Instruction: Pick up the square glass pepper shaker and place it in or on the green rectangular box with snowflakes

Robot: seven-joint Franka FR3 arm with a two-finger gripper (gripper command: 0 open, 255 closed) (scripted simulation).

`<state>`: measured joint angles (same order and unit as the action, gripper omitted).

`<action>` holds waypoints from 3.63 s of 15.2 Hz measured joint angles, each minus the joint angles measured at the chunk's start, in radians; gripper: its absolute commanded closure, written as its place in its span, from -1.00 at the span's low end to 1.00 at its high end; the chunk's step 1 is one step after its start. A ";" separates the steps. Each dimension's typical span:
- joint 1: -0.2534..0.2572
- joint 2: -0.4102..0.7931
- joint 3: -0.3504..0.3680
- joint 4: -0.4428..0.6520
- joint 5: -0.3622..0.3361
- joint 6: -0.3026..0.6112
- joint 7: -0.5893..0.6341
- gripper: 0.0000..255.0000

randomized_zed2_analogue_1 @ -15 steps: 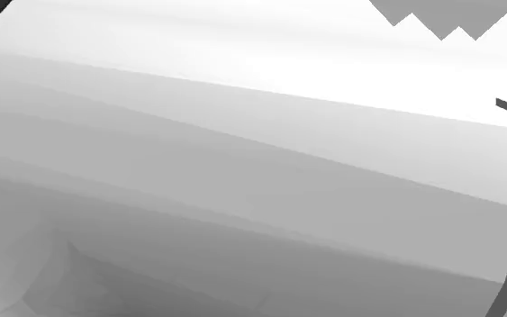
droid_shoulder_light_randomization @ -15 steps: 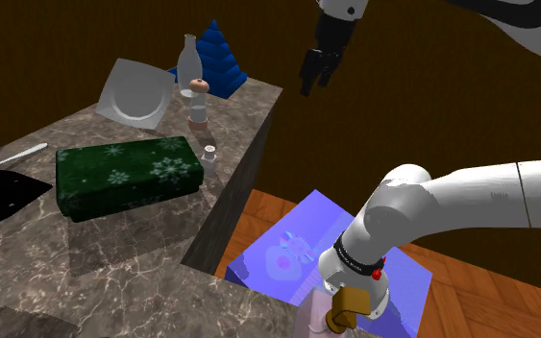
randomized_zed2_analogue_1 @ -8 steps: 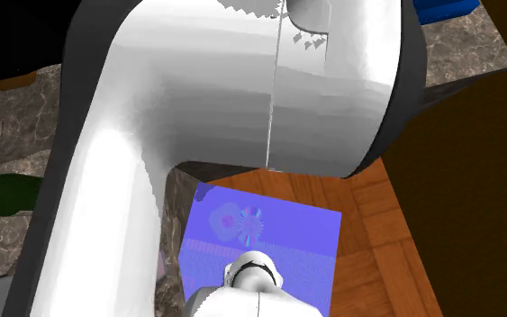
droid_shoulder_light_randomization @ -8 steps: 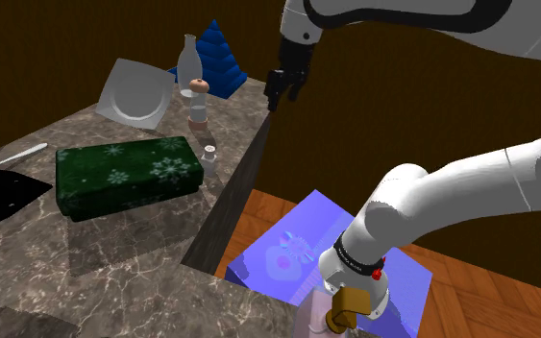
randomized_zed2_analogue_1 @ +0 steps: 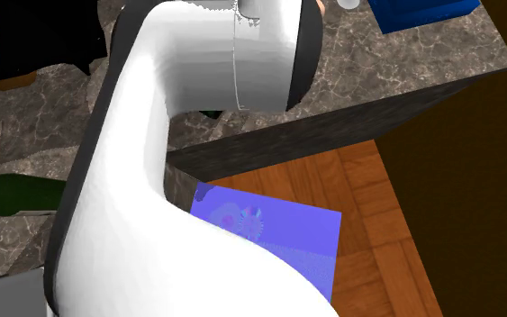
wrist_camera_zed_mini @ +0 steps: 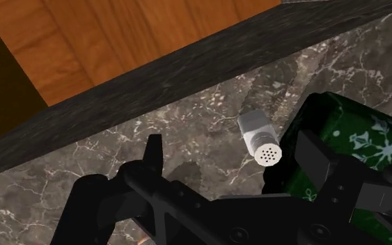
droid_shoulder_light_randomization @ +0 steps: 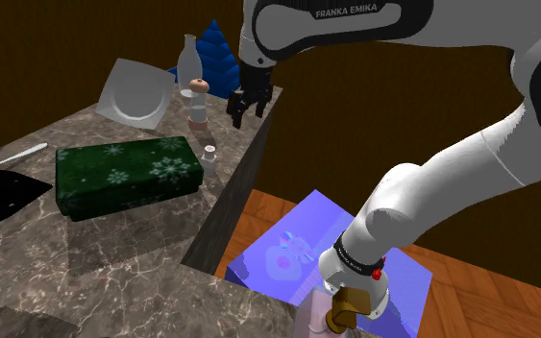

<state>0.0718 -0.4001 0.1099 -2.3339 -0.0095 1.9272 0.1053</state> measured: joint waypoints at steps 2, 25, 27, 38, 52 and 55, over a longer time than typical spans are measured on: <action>0.006 0.066 0.016 0.018 0.002 0.046 0.023 -1.00; 0.029 0.391 0.073 0.086 -0.033 0.306 0.126 1.00; 0.028 0.393 0.073 0.082 -0.033 0.305 0.126 1.00; 0.028 0.384 0.072 0.093 -0.030 0.279 0.124 1.00; 0.028 0.304 0.070 0.196 -0.010 0.097 0.106 1.00; 0.029 0.292 0.070 0.227 -0.007 0.053 0.104 1.00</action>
<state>0.1007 -0.1085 0.1801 -2.1066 -0.0163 1.9803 0.2097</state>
